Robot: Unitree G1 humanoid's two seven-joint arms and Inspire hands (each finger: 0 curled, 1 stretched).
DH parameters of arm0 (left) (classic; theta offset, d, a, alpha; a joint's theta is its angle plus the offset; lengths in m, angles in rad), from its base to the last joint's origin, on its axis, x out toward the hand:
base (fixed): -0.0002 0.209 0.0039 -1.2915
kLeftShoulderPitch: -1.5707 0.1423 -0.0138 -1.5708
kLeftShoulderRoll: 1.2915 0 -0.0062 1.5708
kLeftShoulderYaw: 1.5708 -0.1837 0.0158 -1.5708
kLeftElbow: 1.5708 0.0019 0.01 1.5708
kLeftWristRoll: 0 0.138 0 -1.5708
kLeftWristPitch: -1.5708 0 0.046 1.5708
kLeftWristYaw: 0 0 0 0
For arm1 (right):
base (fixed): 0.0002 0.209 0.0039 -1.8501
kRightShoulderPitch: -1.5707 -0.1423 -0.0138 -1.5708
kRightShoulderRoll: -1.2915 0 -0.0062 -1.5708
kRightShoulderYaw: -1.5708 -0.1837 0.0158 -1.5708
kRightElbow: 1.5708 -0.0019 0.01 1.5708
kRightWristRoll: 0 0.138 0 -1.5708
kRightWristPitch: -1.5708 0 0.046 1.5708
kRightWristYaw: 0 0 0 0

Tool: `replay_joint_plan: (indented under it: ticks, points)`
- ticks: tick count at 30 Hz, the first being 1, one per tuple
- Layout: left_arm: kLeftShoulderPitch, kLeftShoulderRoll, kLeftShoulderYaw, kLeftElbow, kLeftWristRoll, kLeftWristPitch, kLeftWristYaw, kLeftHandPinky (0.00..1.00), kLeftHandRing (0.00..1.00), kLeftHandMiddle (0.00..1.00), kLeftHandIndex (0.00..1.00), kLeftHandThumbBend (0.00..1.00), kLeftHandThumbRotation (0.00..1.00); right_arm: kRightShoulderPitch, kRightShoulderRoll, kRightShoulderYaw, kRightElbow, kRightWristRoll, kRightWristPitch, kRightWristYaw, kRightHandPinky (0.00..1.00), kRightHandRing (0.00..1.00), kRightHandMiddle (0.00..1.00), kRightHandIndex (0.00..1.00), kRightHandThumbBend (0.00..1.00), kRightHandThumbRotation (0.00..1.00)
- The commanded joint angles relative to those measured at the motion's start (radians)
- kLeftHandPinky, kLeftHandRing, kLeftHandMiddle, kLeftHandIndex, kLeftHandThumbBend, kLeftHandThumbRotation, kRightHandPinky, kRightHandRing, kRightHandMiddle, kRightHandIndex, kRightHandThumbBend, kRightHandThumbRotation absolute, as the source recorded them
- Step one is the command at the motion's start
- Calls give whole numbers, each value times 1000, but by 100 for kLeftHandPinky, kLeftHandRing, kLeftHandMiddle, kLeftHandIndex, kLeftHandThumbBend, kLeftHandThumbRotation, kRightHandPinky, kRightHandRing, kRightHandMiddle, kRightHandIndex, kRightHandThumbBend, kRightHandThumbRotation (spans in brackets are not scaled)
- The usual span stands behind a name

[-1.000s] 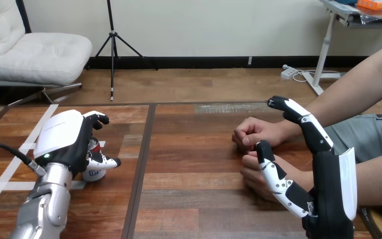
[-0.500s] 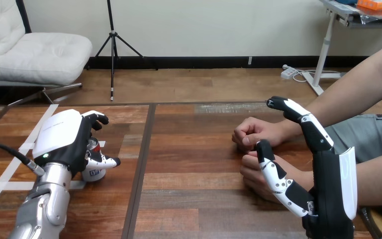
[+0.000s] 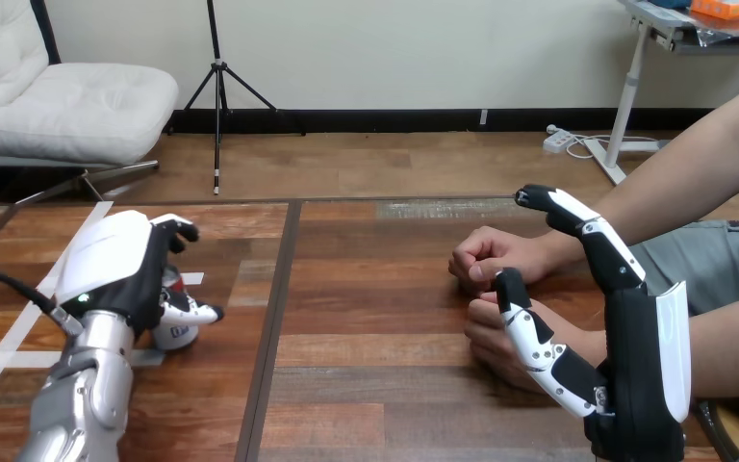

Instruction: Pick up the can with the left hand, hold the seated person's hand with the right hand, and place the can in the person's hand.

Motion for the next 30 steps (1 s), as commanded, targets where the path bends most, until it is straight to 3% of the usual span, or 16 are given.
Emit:
replay_joint_plan:
  ticks: [1, 8, 13, 19, 30]
  points:
    - [-30, 12, -30, -60, 32, 71, -48, 61, 70, 76, 76, 78, 4, -65, -1, -6, 6, 11, -13, 0, 78, 82, 80, 74, 31, 26]
    - [-43, 25, -75, -88, 91, 184, -160, 62, 72, 79, 79, 77, 8, -66, 2, -5, 7, 12, -11, -1, 78, 82, 80, 74, 32, 26]
    - [-44, 29, -85, -97, 100, 203, -193, 63, 73, 80, 81, 77, 8, -65, 2, -4, 6, 14, -12, 1, 78, 82, 79, 73, 32, 26]
    - [-41, 35, -91, -94, 101, 193, -191, 63, 73, 80, 81, 78, 7, -63, 0, -7, 5, 12, -11, 0, 78, 82, 79, 73, 32, 26]
    - [-23, 36, -75, -99, 77, 147, -136, 63, 73, 80, 81, 77, 10, -59, 2, -9, -2, 15, -5, 1, 77, 82, 79, 73, 32, 26]
